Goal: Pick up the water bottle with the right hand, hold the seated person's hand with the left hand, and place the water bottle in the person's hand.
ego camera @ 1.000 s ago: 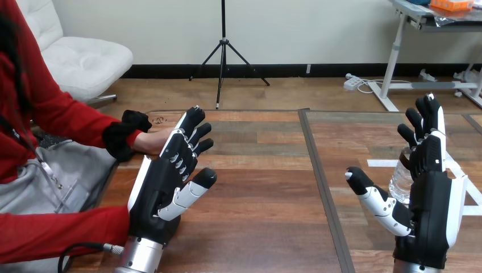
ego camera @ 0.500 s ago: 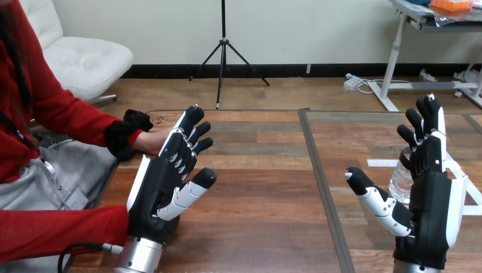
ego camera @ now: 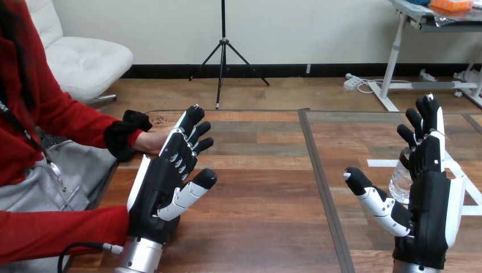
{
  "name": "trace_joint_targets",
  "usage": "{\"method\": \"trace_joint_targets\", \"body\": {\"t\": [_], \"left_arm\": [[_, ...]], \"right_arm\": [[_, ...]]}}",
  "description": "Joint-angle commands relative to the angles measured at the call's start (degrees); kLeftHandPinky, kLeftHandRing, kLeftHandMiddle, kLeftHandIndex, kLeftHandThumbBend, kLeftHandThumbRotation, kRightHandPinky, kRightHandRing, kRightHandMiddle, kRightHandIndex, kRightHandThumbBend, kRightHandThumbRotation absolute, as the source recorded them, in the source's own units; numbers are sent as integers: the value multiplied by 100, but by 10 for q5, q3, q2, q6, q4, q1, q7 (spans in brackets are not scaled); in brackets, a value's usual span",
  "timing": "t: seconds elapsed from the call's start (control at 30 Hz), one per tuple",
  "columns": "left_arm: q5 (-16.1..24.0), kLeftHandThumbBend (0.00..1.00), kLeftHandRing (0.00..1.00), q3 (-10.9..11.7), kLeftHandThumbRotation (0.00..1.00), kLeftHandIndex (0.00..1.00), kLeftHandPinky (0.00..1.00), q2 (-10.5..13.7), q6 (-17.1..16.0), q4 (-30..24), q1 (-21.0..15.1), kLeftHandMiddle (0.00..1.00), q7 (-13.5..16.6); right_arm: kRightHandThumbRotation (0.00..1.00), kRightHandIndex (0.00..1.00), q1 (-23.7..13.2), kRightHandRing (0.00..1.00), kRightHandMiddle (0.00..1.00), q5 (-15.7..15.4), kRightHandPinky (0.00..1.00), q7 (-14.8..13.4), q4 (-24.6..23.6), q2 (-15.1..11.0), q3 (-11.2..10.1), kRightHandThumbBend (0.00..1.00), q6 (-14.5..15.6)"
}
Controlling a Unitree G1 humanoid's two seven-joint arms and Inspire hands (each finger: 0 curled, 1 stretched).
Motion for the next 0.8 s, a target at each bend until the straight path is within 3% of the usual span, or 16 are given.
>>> {"method": "trace_joint_targets", "body": {"t": [0.0, 0.77], "left_arm": [[-10, 100, 93, 9, 62, 93, 87, 0, -9, -16, -33, 96, -7], [-12, 100, 93, 11, 63, 94, 87, 2, -12, -12, -40, 96, -13]], "right_arm": [[54, 97, -20, 93, 96, -1, 88, -3, -6, 3, 0, 100, -3], [54, 97, -27, 94, 97, -3, 88, -5, 2, 2, 1, 100, -5]]}}
